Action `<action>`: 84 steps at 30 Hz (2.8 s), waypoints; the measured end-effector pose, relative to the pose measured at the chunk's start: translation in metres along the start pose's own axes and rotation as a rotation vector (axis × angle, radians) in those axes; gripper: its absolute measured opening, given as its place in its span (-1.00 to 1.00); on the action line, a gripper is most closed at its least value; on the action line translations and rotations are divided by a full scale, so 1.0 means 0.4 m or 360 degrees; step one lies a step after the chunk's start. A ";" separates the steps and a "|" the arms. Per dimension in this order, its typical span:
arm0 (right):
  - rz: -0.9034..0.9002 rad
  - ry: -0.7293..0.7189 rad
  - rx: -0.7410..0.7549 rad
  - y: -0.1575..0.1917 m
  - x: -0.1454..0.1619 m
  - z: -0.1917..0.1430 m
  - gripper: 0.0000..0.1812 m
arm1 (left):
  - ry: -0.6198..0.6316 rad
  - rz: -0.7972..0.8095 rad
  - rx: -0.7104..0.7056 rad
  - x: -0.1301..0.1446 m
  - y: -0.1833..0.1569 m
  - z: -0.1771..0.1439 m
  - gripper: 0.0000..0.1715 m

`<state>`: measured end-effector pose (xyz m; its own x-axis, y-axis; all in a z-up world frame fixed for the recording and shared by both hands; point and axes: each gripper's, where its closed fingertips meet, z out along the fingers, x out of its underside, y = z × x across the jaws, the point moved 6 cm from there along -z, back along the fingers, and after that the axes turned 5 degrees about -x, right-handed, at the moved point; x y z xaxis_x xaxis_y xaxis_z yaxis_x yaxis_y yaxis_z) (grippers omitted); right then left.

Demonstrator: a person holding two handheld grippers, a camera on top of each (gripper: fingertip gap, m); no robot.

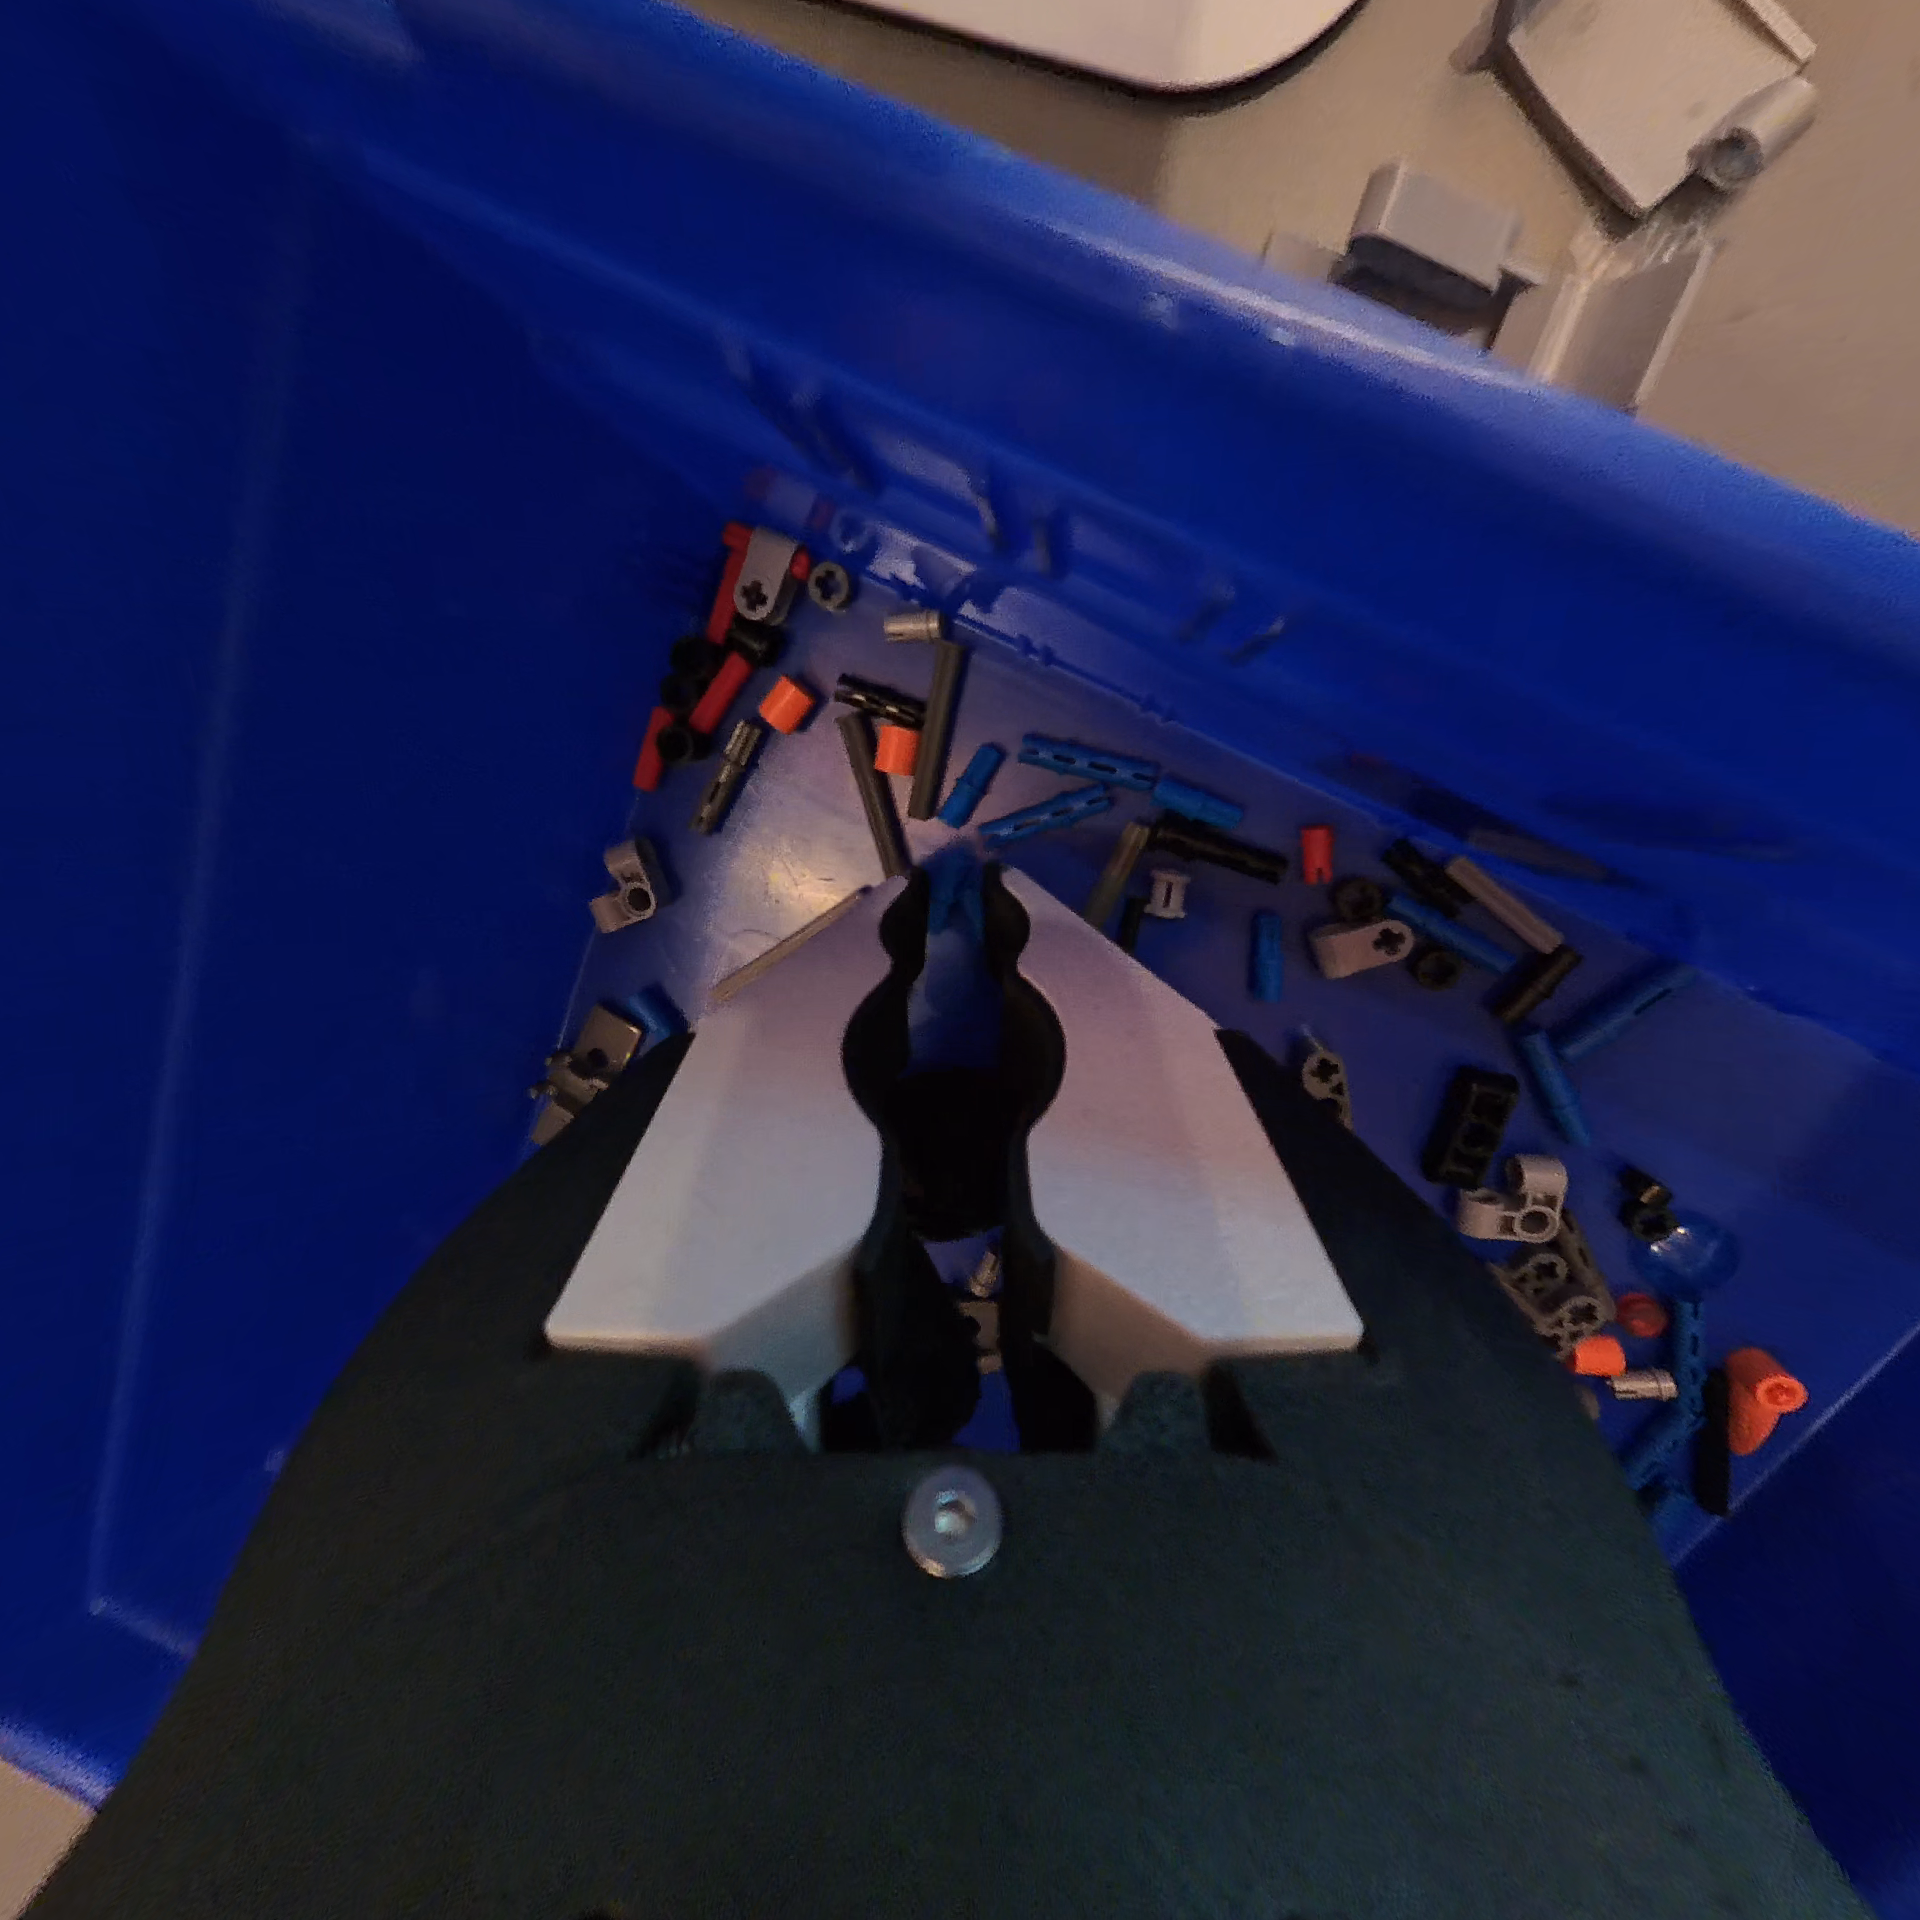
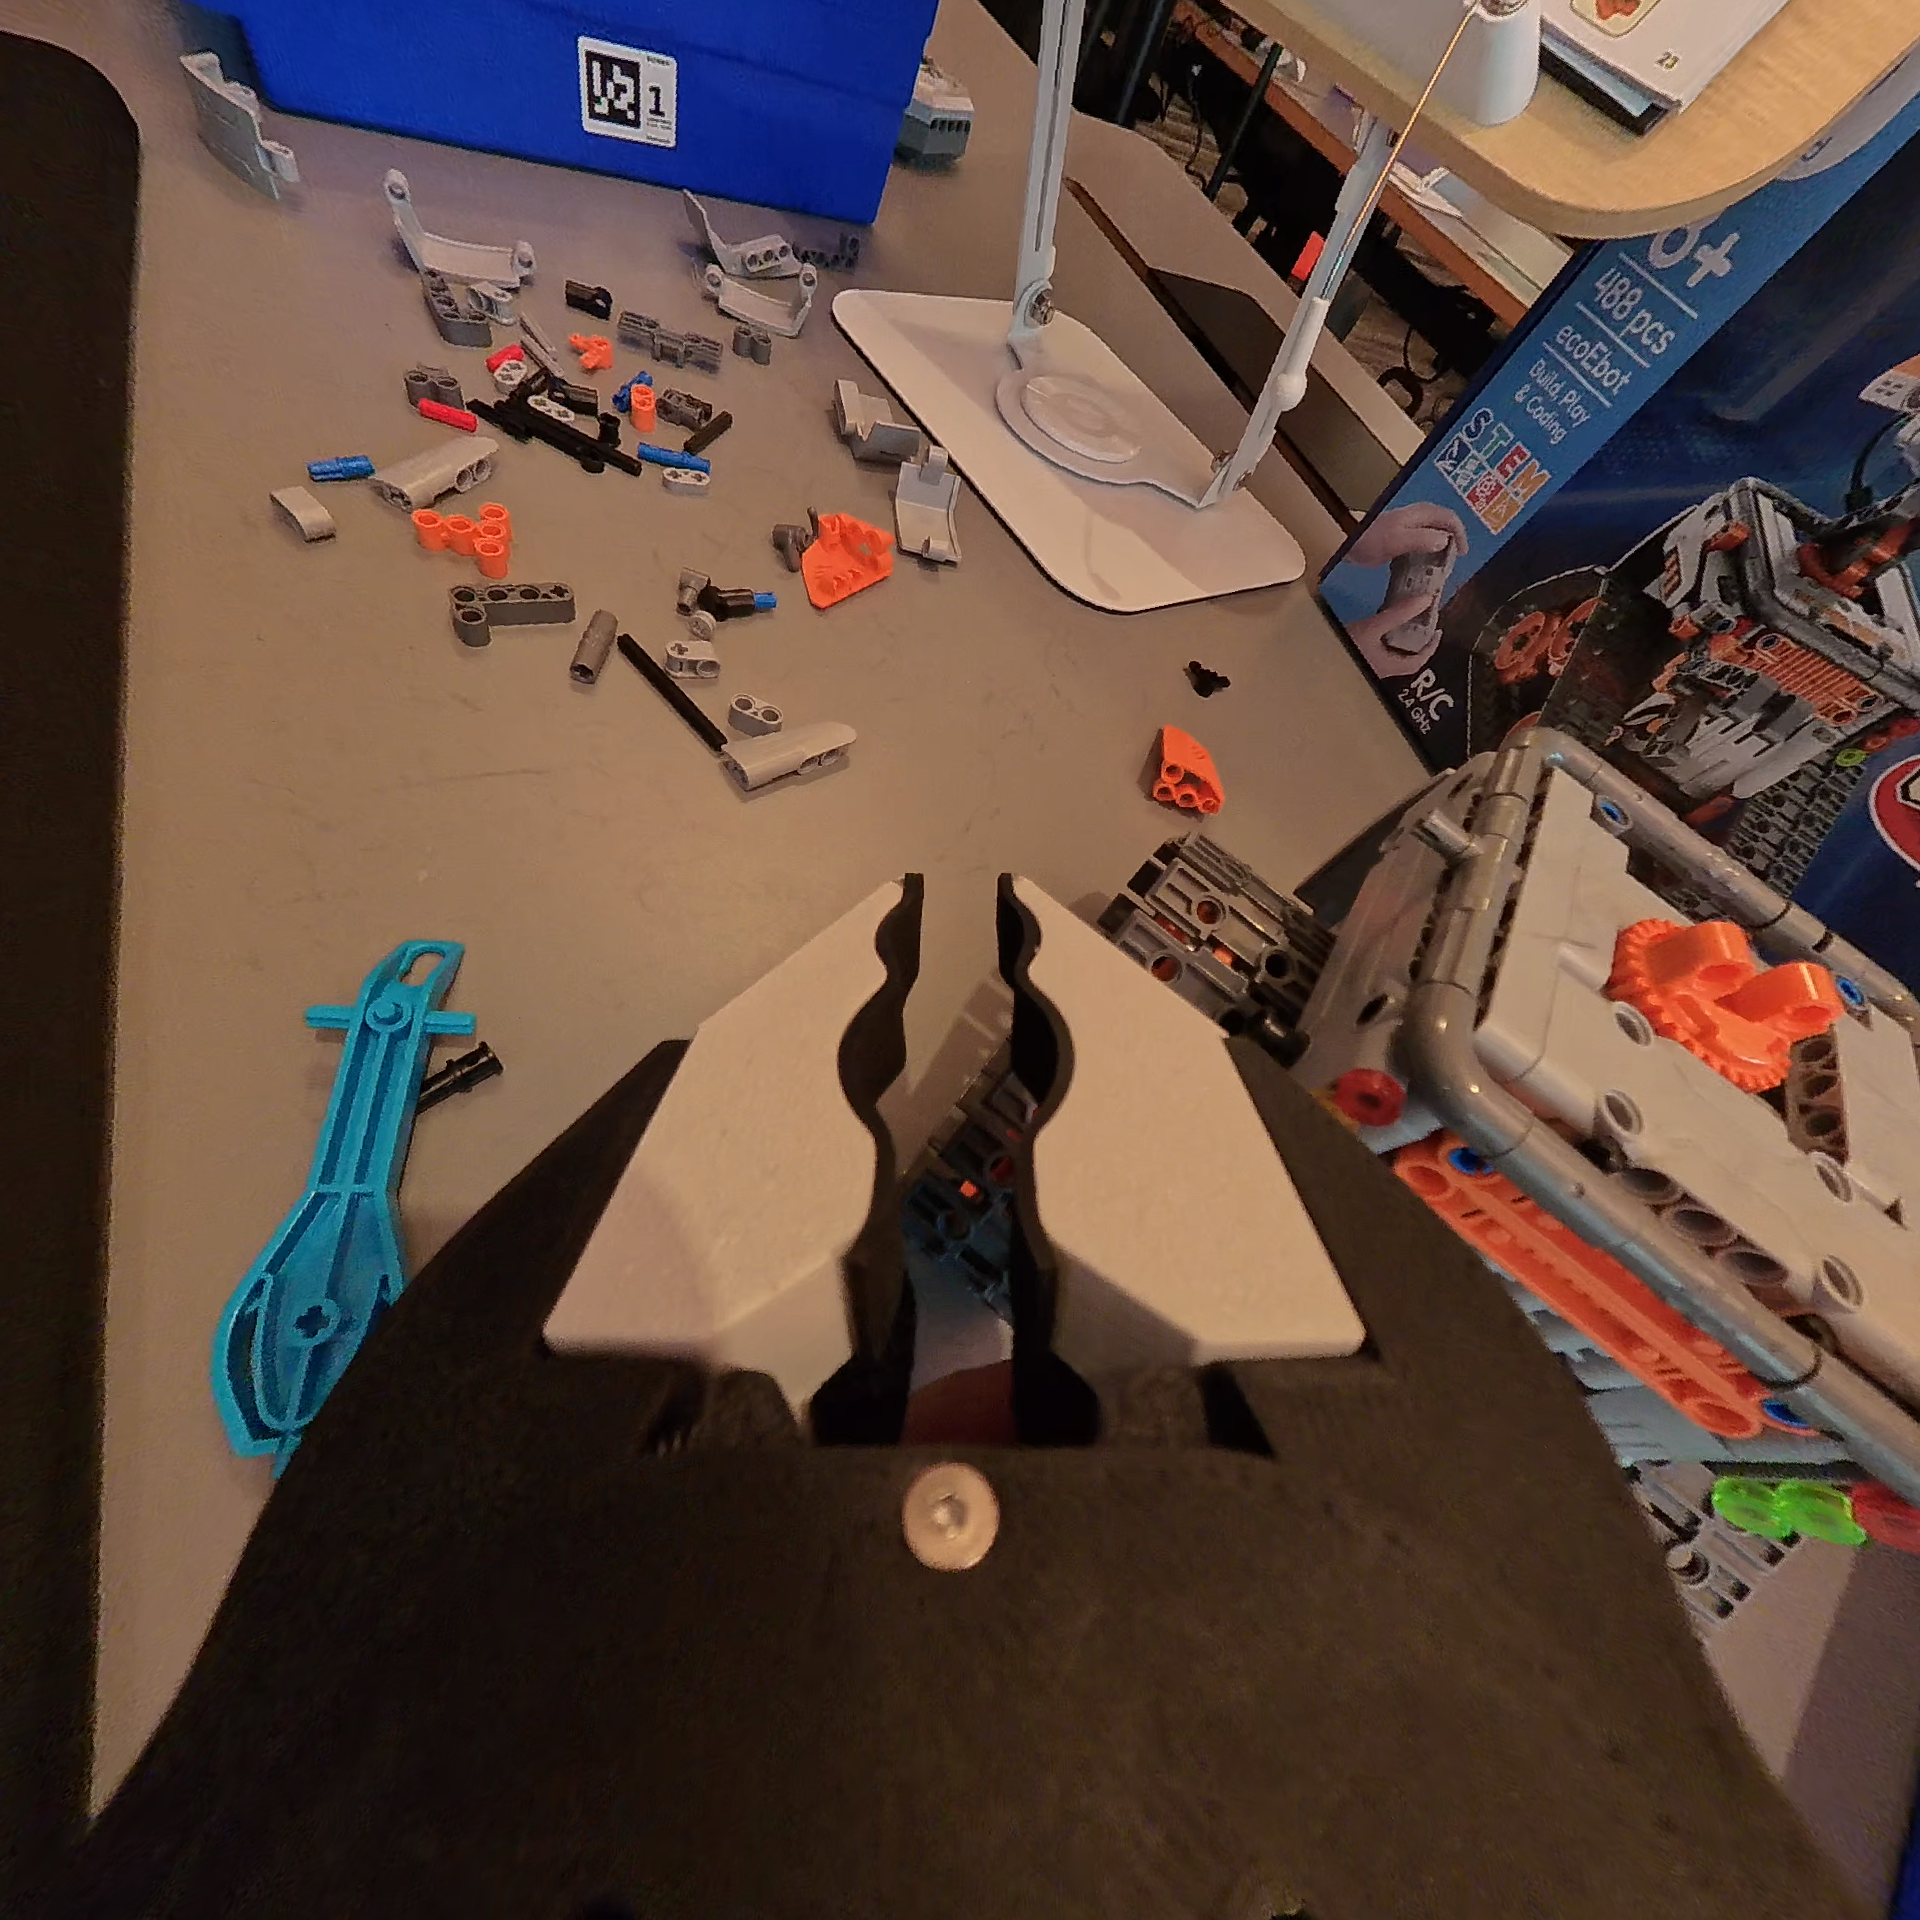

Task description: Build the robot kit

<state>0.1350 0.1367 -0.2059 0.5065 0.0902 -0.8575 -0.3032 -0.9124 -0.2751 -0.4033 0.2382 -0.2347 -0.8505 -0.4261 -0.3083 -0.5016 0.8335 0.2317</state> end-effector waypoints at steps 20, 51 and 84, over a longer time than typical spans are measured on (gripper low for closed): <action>-0.0003 -0.0006 -0.0007 0.002 -0.002 -0.001 -0.87 | -0.0072 -0.0266 0.0120 0.025 0.026 -0.041 -0.85; -0.0044 -0.0051 0.0009 0.007 -0.022 -0.015 -0.87 | -0.0336 -0.0080 -0.0242 -0.087 -0.030 -0.244 -0.84; -0.0167 -0.0068 0.0014 0.041 -0.058 -0.028 -0.88 | -0.0450 0.0429 0.0041 -0.359 -0.490 -0.106 -0.61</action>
<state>0.1273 0.1152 -0.1856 0.5009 0.2023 -0.8416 -0.2573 -0.8936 -0.3679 -0.1895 0.1210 -0.1966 -0.8722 -0.0802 -0.4825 -0.2592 0.9124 0.3168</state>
